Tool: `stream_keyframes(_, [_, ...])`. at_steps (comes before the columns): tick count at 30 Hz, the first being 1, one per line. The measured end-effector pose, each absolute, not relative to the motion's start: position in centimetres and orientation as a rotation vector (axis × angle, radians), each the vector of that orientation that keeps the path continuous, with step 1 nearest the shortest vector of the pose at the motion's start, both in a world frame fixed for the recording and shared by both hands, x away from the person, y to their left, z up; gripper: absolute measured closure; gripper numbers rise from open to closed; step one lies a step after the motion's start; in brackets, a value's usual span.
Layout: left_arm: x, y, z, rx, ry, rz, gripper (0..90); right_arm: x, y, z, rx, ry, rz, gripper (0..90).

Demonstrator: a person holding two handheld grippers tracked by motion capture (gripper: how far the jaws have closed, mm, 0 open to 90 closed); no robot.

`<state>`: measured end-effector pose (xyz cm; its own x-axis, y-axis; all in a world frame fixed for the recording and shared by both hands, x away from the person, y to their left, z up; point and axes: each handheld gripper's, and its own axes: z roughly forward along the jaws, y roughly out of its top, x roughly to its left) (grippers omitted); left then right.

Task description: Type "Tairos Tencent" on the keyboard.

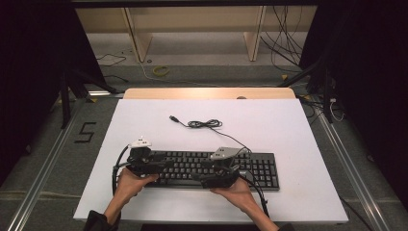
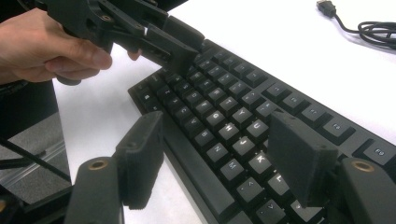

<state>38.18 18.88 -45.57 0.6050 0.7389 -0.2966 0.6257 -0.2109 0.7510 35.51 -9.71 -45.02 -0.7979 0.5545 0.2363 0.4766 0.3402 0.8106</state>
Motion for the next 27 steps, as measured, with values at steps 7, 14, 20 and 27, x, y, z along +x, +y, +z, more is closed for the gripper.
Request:
stream_keyframes(7, [37.8,19.1,-45.3,1.885,1.081,0.157,39.7,35.6,-9.6,-45.1,0.965,2.512,1.46,39.3])
stream_keyframes(14, [37.6,19.1,-45.3,1.875,1.062,0.16,35.6,35.7,-9.4,-45.3,0.971,2.511,1.455,41.9])
stream_keyframes(20, [37.2,19.2,-45.1,1.847,1.056,0.166,34.6,35.8,-9.2,-45.4,0.968,2.519,1.442,45.9])
stream_keyframes(27, [36.7,19.3,-44.9,1.83,1.044,0.178,33.7,35.9,-8.9,-45.6,0.97,2.527,1.417,54.1])
